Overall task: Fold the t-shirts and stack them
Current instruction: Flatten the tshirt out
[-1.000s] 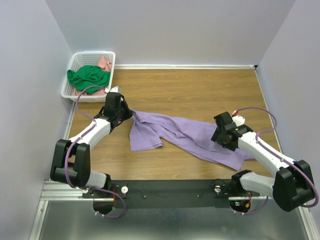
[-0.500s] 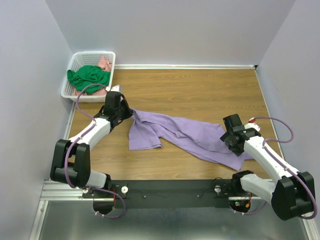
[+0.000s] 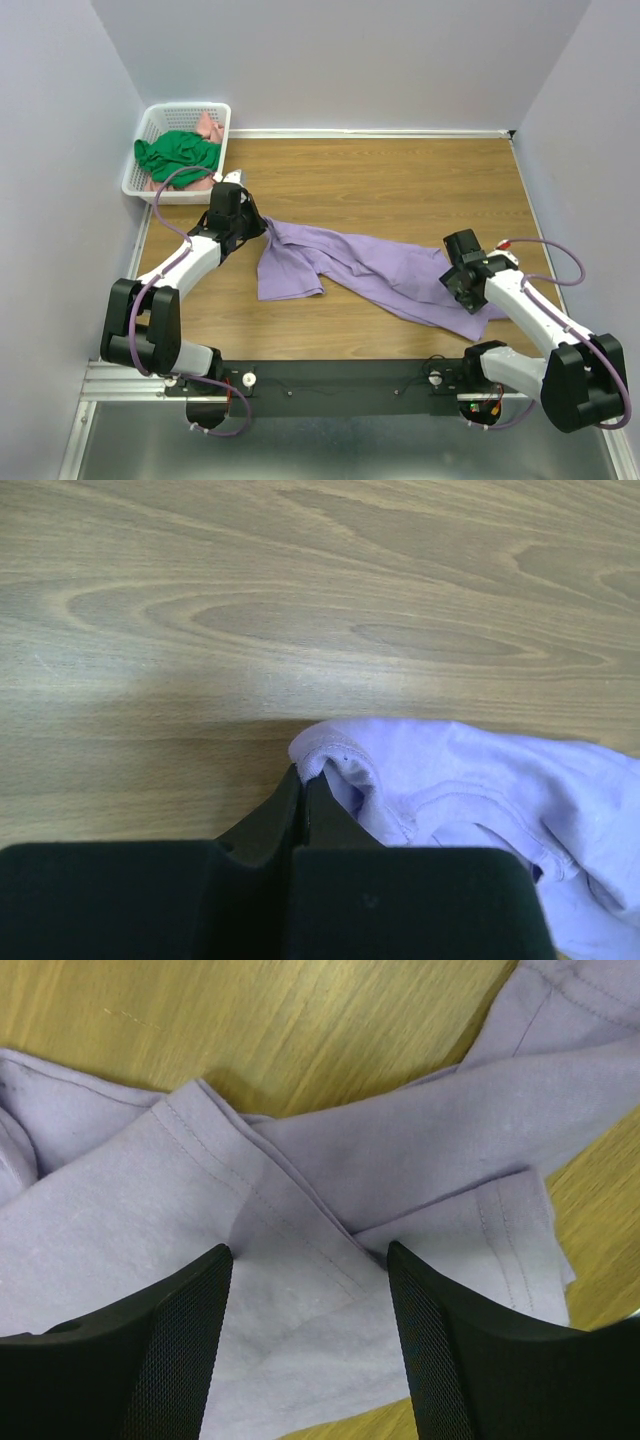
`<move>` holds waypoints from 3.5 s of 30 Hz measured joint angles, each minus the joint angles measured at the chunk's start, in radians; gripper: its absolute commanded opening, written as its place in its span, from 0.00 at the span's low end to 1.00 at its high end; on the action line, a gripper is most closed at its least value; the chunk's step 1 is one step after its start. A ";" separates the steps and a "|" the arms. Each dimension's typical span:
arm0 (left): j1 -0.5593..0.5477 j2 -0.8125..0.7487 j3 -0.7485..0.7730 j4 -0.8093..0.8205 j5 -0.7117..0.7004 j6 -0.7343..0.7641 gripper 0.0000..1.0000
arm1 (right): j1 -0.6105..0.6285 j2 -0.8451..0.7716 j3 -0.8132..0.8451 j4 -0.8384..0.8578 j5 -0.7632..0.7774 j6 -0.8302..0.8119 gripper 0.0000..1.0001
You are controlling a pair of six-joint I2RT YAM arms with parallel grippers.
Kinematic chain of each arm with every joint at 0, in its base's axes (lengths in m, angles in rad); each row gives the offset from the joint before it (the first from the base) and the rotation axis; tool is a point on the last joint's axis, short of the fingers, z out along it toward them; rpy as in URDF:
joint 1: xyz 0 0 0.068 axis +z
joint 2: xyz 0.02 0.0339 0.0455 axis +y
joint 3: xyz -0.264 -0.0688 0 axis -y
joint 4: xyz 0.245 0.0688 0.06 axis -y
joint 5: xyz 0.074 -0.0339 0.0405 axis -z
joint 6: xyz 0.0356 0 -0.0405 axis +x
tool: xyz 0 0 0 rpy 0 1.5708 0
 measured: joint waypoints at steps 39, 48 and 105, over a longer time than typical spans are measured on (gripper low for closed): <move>0.000 0.058 0.018 -0.006 0.013 0.020 0.00 | 0.000 0.611 0.935 0.239 0.019 -0.334 0.01; 0.000 0.099 0.062 -0.044 -0.014 0.021 0.01 | 0.000 0.976 1.322 0.378 -0.083 -0.462 0.01; -0.218 -0.080 -0.081 -0.338 -0.323 -0.218 0.77 | -0.086 0.801 0.579 0.576 -0.161 -0.592 0.56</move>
